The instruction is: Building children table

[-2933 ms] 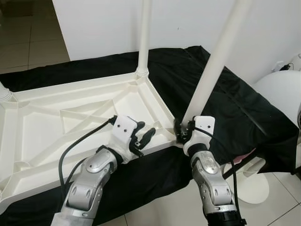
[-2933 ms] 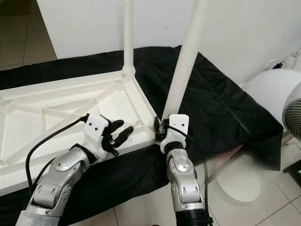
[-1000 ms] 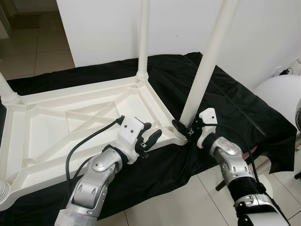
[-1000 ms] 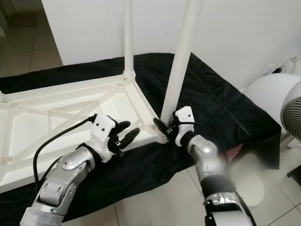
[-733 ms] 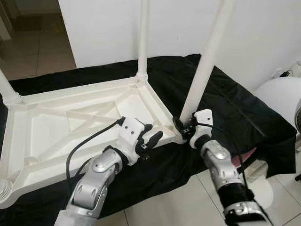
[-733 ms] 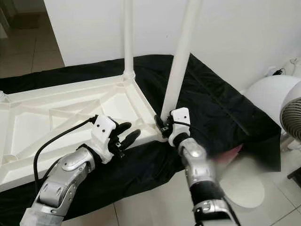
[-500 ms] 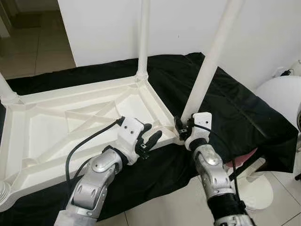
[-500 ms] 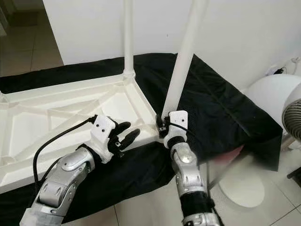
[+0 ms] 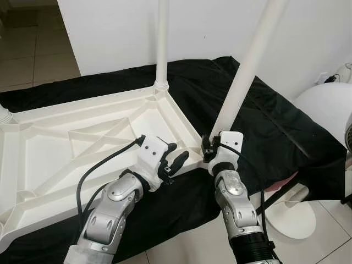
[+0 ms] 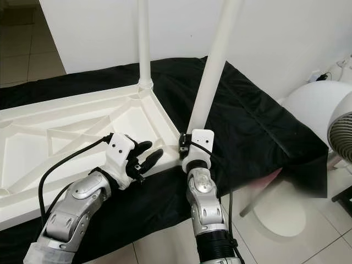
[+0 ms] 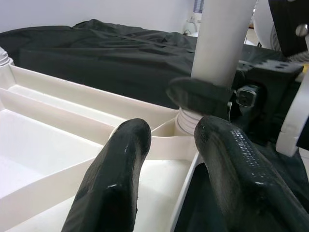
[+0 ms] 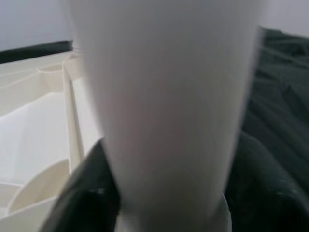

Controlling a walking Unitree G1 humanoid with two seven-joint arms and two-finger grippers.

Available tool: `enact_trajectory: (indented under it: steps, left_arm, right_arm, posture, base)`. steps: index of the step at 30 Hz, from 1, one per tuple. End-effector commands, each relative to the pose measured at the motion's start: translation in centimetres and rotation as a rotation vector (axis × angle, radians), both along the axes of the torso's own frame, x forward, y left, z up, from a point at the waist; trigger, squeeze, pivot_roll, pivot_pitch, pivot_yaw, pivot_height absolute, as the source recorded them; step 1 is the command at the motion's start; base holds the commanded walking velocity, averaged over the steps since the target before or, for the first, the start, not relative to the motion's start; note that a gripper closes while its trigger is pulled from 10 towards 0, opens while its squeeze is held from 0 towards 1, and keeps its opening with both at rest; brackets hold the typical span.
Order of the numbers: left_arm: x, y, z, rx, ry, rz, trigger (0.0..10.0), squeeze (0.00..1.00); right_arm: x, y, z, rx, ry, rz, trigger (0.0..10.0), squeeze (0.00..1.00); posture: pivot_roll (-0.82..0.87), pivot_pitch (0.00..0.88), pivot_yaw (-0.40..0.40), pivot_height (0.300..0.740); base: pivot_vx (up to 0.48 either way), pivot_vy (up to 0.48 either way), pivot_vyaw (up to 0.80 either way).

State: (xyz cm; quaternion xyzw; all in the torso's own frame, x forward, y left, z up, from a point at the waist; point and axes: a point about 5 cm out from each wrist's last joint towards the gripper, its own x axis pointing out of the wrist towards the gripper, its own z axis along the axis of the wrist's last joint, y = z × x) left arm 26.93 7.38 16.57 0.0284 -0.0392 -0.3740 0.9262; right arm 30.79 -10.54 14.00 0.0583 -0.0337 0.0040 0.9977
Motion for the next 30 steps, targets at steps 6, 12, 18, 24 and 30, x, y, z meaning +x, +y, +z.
enact_trajectory:
  steps: [6, 12, 18, 24, 30]
  left_arm:
    - [0.1, 0.3, -0.4, 0.013, 0.012, 0.036, 10.0, 0.0]
    - [0.4, 0.2, -0.2, 0.011, 0.006, 0.038, 10.0, 0.0]
    - [0.6, 0.2, -0.1, 0.015, -0.001, 0.034, 10.0, 0.0]
    - [0.7, 0.1, 0.0, 0.014, -0.006, 0.033, 10.0, 0.0]
    - [0.8, -0.2, 0.0, 0.018, -0.012, 0.025, 10.0, 0.0]
  right_arm:
    - [-1.0, -1.1, -0.2, 0.031, -0.011, 0.076, 10.0, 1.0]
    - [-0.8, -3.1, -0.6, -0.034, -0.017, 0.173, 10.0, 0.0]
    - [-0.6, -4.1, -0.7, -0.081, -0.027, 0.374, 10.0, 0.0]
    - [-0.1, -4.7, -0.4, -0.118, -0.035, 0.489, 10.0, 0.0]
    - [1.3, -5.1, 0.3, -0.196, -0.056, 0.594, 10.0, 0.0]
  posture:
    - [-0.03, 0.059, -0.022, 0.74]
    - [-0.03, 0.051, -0.021, 0.74]
    - [-0.04, 0.042, -0.019, 0.74]
    - [-0.04, 0.037, -0.02, 0.74]
    - [-0.04, 0.035, -0.018, 0.74]
  base:
    - [0.0, 0.0, 0.0]
    - [0.0, 0.0, 0.0]
    - [0.0, 0.0, 0.0]
    - [0.0, 0.0, 0.0]
    - [0.0, 0.0, 0.0]
